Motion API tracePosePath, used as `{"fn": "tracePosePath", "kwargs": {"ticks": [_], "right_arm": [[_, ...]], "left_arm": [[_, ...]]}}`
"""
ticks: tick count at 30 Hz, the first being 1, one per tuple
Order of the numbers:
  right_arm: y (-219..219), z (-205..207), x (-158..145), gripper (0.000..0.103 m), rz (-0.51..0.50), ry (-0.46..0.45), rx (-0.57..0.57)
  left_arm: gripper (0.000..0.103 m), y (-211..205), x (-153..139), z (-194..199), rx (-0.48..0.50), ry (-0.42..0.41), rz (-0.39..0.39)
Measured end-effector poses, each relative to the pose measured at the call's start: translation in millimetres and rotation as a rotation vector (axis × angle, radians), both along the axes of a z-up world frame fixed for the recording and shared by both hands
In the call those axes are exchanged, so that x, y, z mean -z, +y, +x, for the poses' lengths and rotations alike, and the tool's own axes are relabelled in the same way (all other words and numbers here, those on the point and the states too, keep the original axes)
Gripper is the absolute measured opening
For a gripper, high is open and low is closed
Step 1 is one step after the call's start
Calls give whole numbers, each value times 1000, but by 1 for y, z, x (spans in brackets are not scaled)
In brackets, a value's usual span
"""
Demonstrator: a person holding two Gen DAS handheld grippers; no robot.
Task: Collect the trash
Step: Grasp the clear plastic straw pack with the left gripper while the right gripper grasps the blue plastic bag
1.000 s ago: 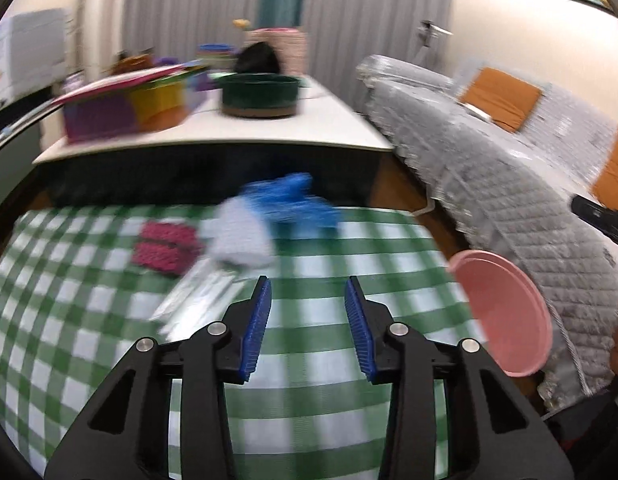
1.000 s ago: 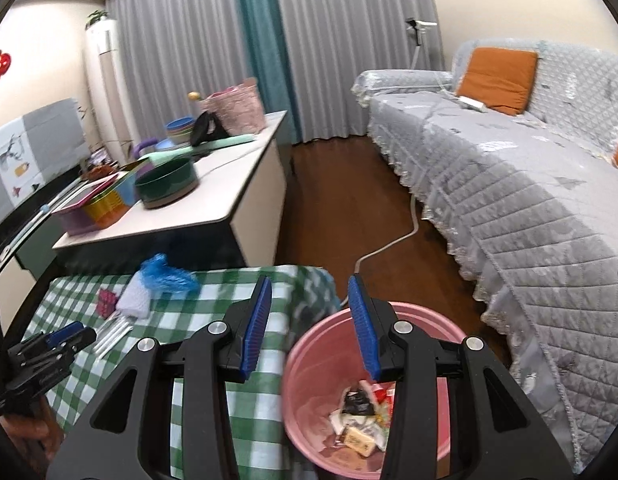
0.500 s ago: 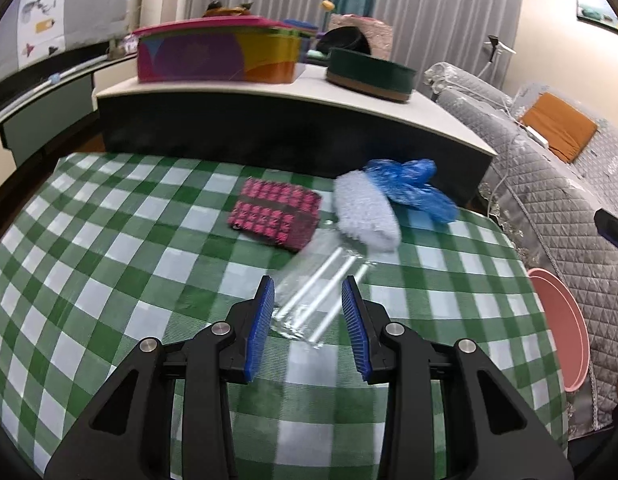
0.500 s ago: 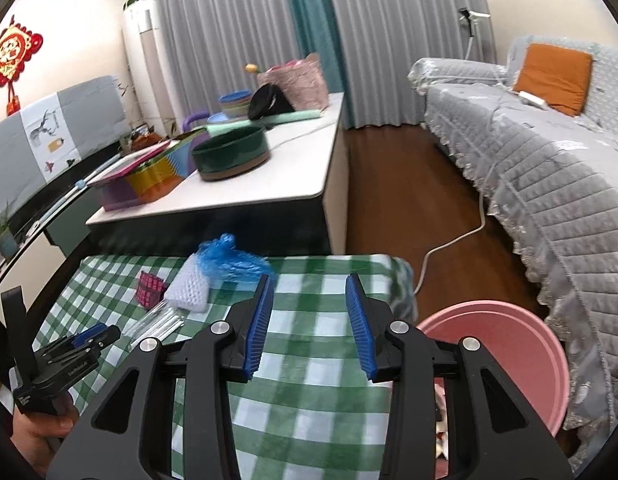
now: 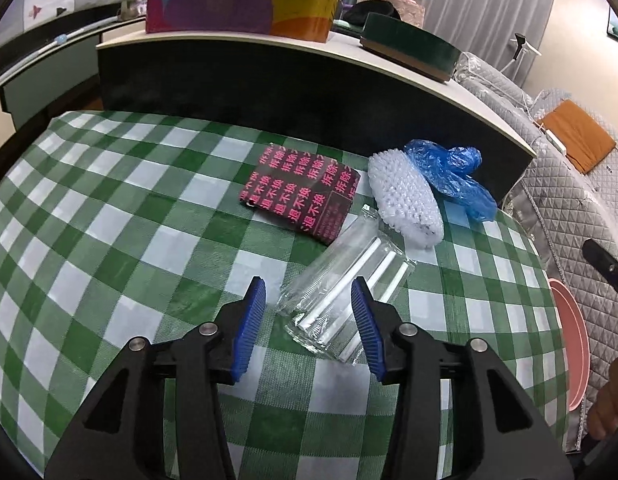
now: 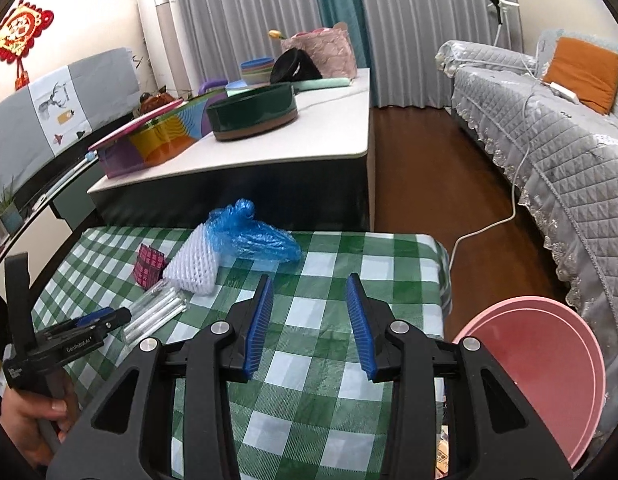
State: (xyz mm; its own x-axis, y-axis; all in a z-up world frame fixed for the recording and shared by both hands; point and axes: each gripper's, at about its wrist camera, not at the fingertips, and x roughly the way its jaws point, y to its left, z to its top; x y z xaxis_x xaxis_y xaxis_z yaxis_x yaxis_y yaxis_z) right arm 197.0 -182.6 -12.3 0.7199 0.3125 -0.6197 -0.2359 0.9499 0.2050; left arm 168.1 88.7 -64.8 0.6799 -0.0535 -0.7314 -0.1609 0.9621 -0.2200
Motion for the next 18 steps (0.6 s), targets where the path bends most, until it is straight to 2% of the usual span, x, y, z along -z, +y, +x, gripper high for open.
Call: {"fn": "tracePosePath", "kwargs": {"ticks": [5, 7, 9, 10, 12, 15, 18], "right_arm": [[7, 6, 10, 38, -9, 13, -29], [9, 9, 13, 38, -8, 21, -36], [11, 12, 16, 38, -8, 27, -44], [13, 12, 17, 39, -8, 28, -47], [16, 16, 18, 39, -2, 30, -53], [21, 24, 19, 40, 6, 32, -57], [29, 34, 22, 44, 1, 34, -68]], "left_arm": [[42, -2, 5, 7, 13, 19, -18], [28, -3, 6, 7, 19, 28, -32], [19, -6, 7, 8, 28, 44, -34], [9, -8, 7, 8, 29, 49, -30], [2, -10, 9, 7, 22, 70, -32], [0, -8, 11, 4, 1, 100, -80], [0, -6, 8, 2, -8, 92, -81]]}}
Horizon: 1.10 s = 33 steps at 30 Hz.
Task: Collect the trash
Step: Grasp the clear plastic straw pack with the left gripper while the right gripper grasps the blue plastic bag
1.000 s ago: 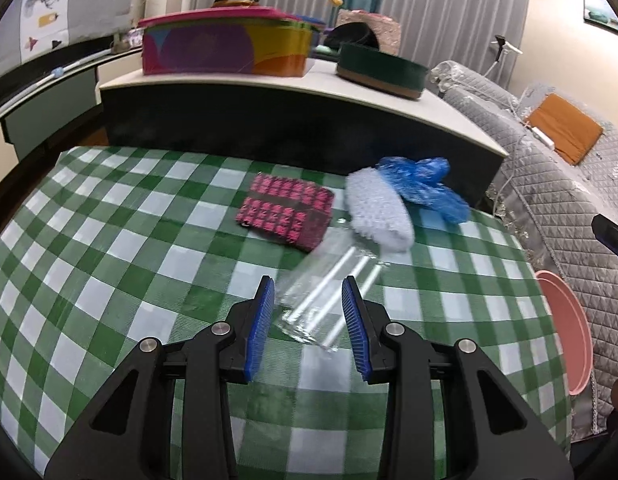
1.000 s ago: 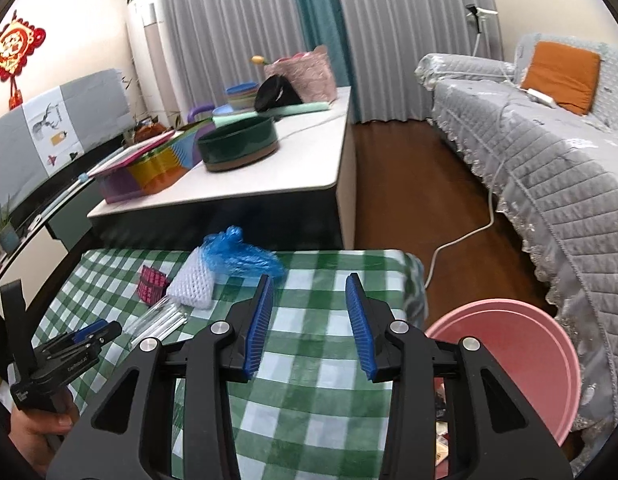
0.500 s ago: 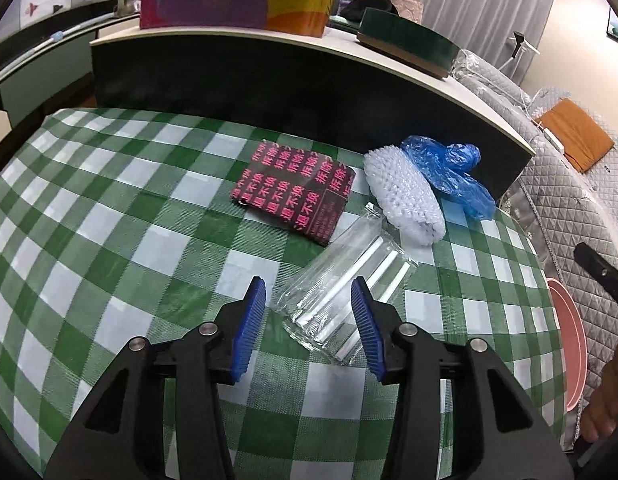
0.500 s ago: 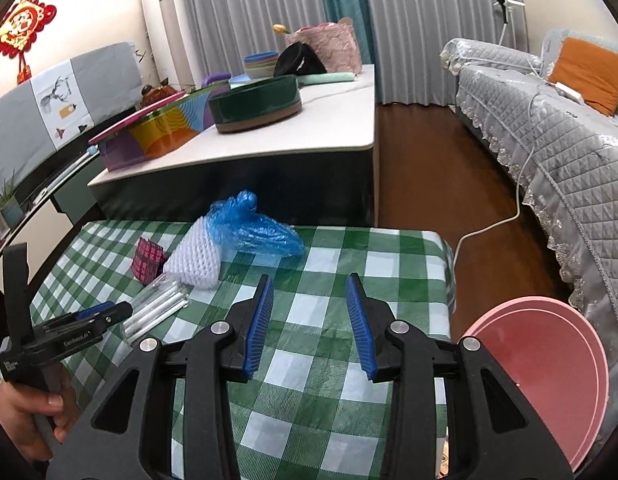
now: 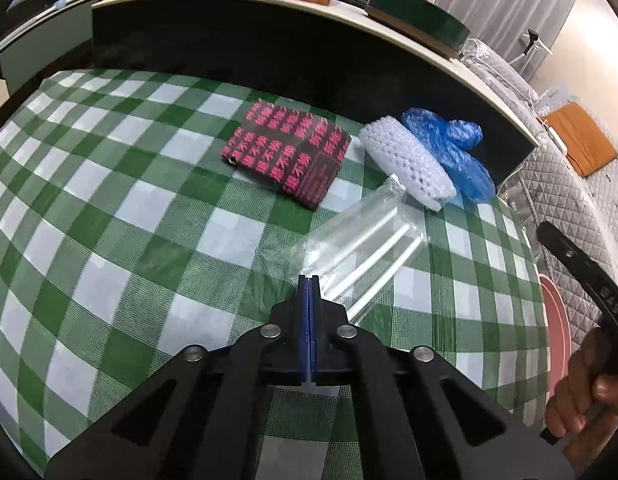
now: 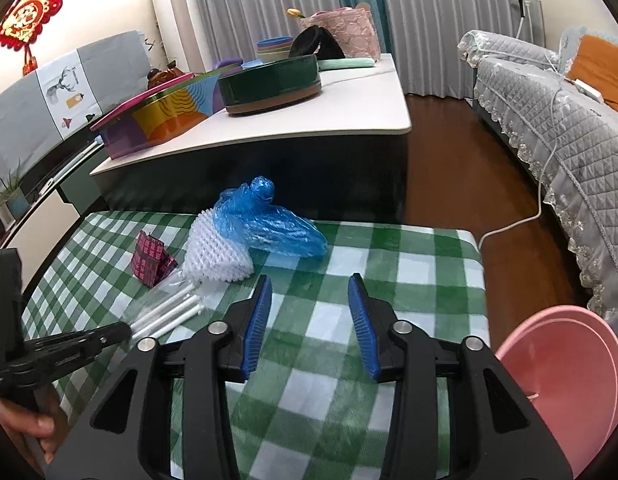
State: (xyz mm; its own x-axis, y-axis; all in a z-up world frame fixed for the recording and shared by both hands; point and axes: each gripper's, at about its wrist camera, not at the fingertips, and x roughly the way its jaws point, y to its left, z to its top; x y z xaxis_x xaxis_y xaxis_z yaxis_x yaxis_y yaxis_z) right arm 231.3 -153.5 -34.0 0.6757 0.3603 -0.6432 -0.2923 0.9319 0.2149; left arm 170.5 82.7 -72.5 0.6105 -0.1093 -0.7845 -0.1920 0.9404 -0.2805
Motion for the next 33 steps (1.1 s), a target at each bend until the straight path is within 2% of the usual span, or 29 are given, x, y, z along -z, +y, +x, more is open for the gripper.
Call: {"fn": "tracePosePath", "kwargs": {"ticks": [2, 4, 5, 9, 13, 18, 20, 22, 23, 25, 30, 31, 33], "right_arm": [[6, 9, 2, 48, 1, 4, -11], [11, 17, 4, 53, -4, 6, -16], [16, 23, 6, 53, -10, 9, -21], [28, 42, 11, 58, -36, 12, -43], [39, 57, 14, 59, -86, 1, -77], [46, 71, 22, 59, -115, 32, -121], [47, 71, 24, 48, -115, 39, -137], [48, 70, 25, 22, -117, 49, -154], [48, 68, 26, 17, -113, 58, -166], [47, 63, 25, 5, -115, 59, -175], [39, 45, 16, 1, -122, 58, -162], [36, 41, 14, 1, -122, 60, -155], [30, 32, 7, 1, -123, 63, -141]], "left_arm": [[7, 2, -5, 0, -2, -34, 27], [40, 4, -6, 2, 3, -62, 35], [43, 5, -7, 3, 4, -69, 38], [47, 3, -9, 9, 23, -91, 47], [56, -1, -9, 16, 61, -97, 57], [56, -4, -5, 25, 69, -77, 57], [56, -5, -4, 26, 67, -71, 56], [54, -7, -2, 27, 77, -62, 59], [52, -8, -1, 27, 82, -59, 60], [36, -9, 0, 28, 95, -46, 56], [10, -11, 2, 25, 116, -30, 43], [7, -11, 2, 24, 121, -29, 42], [7, -12, 2, 21, 126, -28, 40]]}}
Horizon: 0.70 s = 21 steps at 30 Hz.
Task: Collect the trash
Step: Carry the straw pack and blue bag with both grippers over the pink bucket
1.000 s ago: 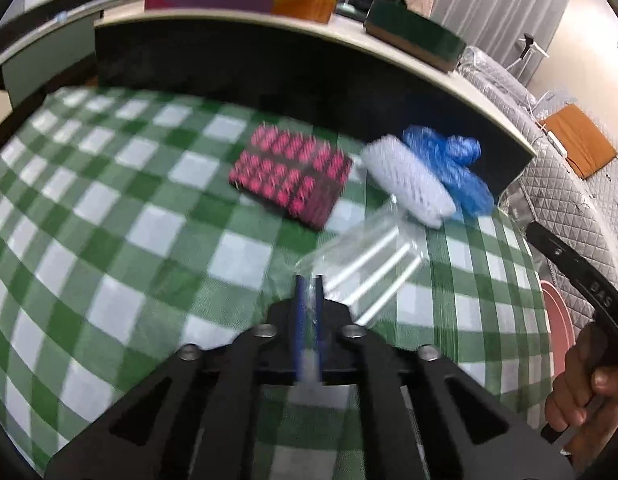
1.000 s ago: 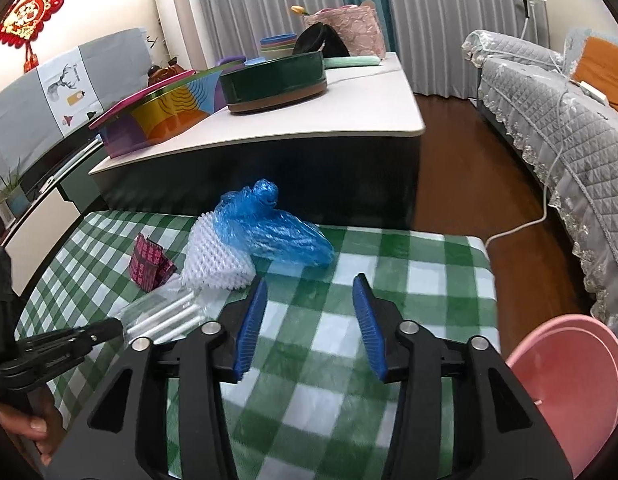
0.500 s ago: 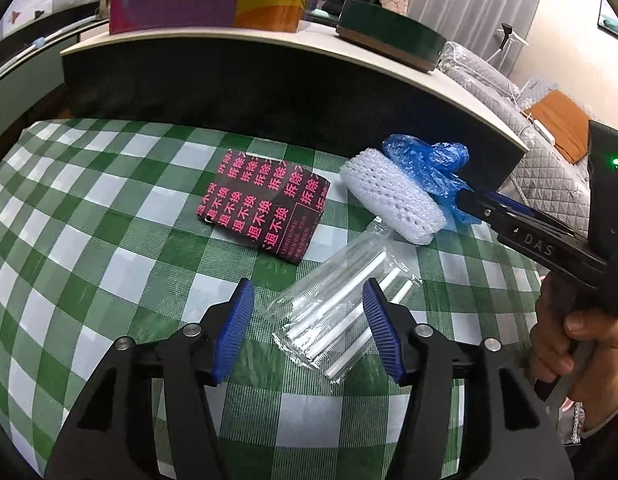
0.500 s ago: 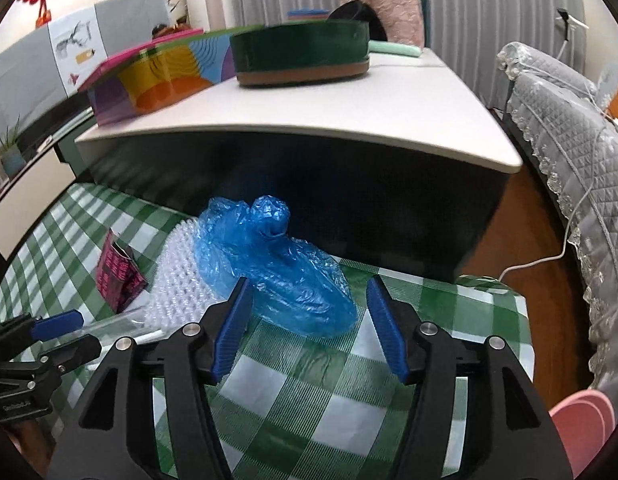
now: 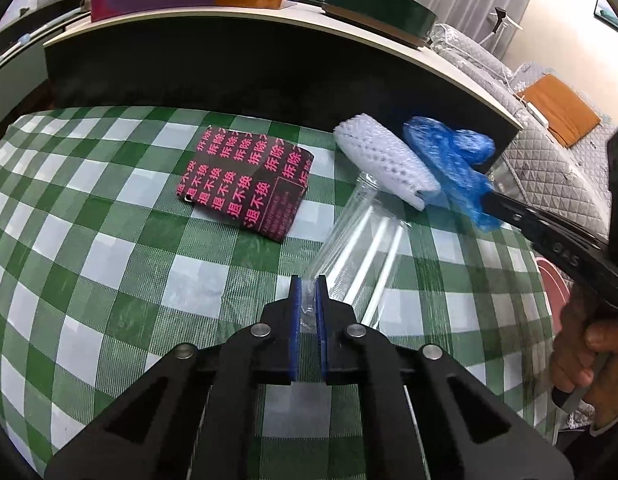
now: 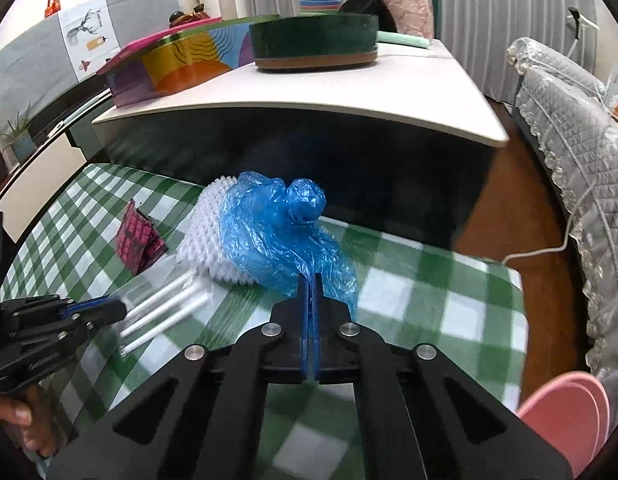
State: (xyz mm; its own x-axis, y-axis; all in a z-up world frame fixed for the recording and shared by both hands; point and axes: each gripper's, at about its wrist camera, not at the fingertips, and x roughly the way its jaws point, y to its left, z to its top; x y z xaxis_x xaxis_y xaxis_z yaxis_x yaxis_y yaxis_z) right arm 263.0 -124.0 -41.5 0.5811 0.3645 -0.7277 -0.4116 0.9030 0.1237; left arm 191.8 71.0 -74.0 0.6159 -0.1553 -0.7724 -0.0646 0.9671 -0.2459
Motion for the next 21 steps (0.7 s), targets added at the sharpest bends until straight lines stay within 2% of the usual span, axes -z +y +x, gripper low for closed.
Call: {"fn": "tracePosePath", "kwargs": {"ticks": [9, 21], "right_arm": [[-41, -50, -34, 1, -7, 7, 109], [-73, -119, -77, 1, 36, -51, 208]], "left_arm": [[6, -2, -15, -19, 4, -32, -7], [3, -14, -46, -53, -1, -121, 23]]}}
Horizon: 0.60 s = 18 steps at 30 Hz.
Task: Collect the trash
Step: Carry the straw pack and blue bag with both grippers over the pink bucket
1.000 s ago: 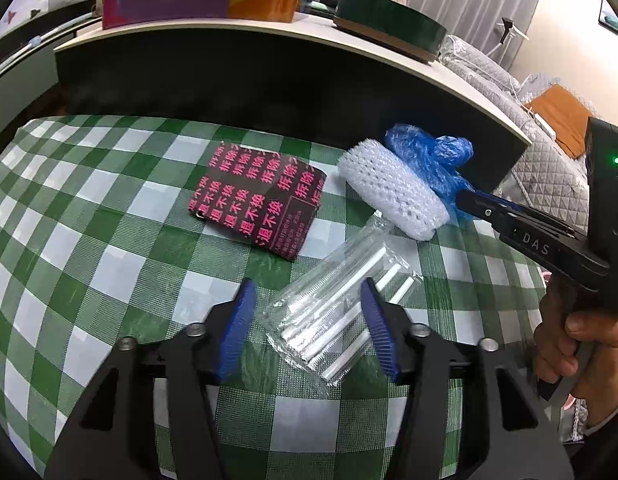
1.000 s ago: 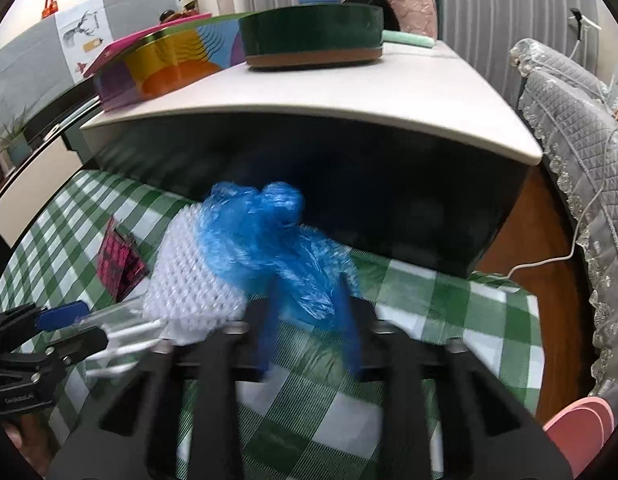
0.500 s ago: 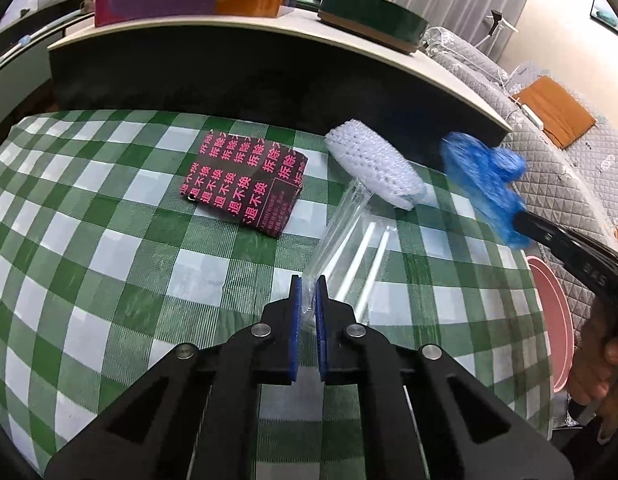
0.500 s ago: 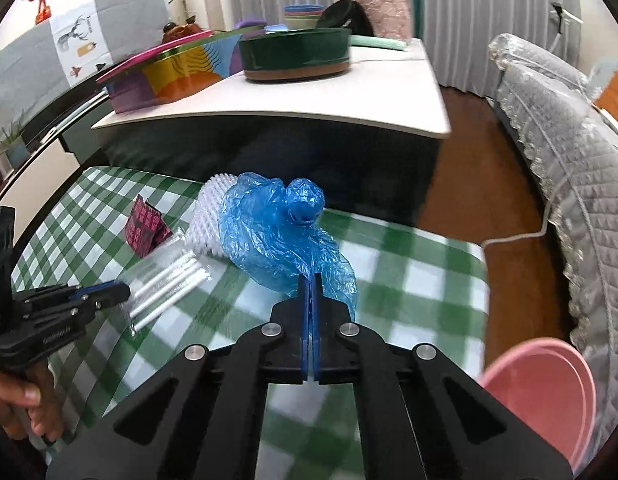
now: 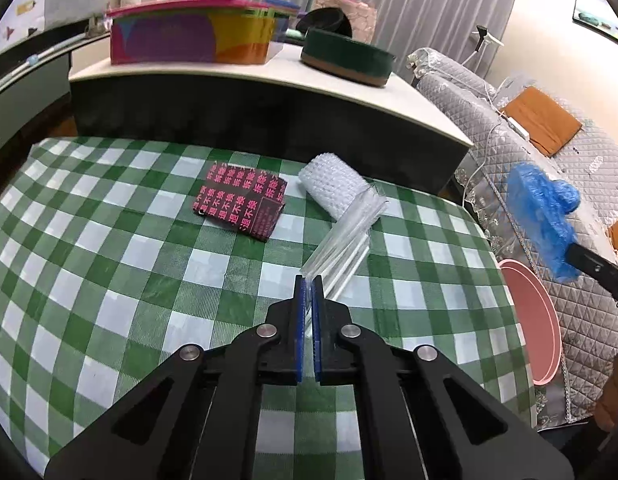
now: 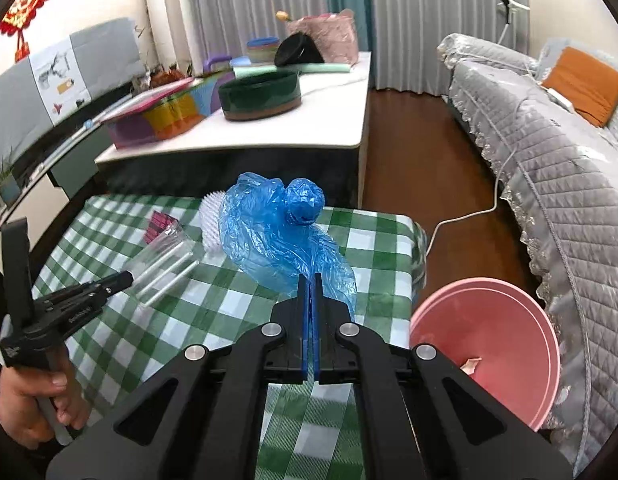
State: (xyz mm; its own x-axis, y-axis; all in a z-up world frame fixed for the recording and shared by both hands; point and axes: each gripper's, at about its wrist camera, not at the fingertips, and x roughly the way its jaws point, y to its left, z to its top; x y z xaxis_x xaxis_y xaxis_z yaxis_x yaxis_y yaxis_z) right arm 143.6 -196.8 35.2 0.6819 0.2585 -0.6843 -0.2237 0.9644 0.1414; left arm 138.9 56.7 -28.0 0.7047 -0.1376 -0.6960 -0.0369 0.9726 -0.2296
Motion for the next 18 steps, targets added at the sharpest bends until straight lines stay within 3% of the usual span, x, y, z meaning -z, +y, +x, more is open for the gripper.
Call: {"fn": "tracePosePath", "kwargs": {"ticks": [6, 18], "right_arm": [[-21, -25, -1, 1, 55, -23, 59], [-52, -45, 2, 1, 30, -71, 98]], "left_arm": [[2, -9, -11, -17, 8, -37, 42], [2, -35, -18, -35, 9, -82, 69]]}}
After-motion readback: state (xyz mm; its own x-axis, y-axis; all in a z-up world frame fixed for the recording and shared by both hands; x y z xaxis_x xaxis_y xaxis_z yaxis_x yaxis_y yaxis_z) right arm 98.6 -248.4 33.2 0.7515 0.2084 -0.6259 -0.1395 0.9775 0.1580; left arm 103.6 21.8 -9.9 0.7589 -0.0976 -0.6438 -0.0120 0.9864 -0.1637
